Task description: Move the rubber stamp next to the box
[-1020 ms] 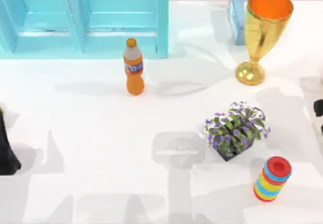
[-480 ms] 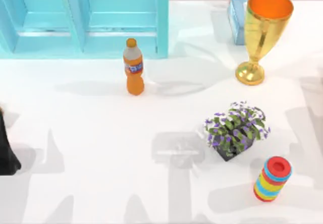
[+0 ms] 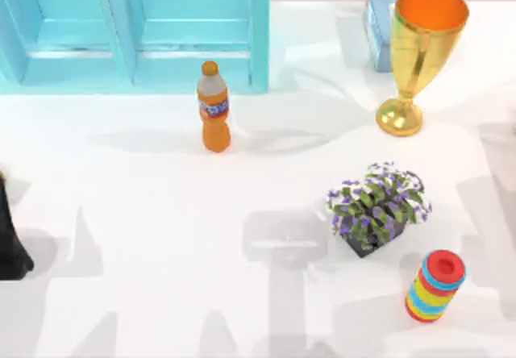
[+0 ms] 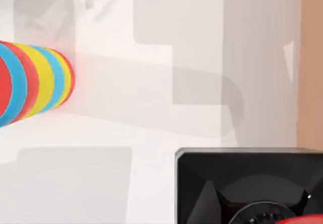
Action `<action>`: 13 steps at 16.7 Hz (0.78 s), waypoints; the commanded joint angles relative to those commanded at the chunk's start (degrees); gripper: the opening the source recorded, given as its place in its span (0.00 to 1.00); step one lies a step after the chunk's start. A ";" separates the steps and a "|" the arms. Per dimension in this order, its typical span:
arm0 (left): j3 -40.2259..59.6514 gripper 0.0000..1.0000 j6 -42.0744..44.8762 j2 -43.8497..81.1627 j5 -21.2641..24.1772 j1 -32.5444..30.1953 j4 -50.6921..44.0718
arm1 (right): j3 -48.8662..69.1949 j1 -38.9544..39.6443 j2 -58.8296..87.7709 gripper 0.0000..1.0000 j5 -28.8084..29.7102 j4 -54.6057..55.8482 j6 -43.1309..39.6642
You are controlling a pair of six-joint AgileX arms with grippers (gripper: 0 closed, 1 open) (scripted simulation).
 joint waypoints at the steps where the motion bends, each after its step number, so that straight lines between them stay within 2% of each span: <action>1: 0.00 1.00 0.00 0.00 0.00 0.00 0.00 | -2.25 -0.06 0.05 0.00 -0.02 2.37 -0.07; 8: 0.00 1.00 0.00 0.00 0.00 0.00 0.00 | -6.20 -0.26 0.60 0.00 -0.09 6.32 -0.27; 13: 0.00 1.00 0.00 0.00 0.00 0.00 0.00 | -6.20 -0.26 0.60 0.38 -0.09 6.32 -0.27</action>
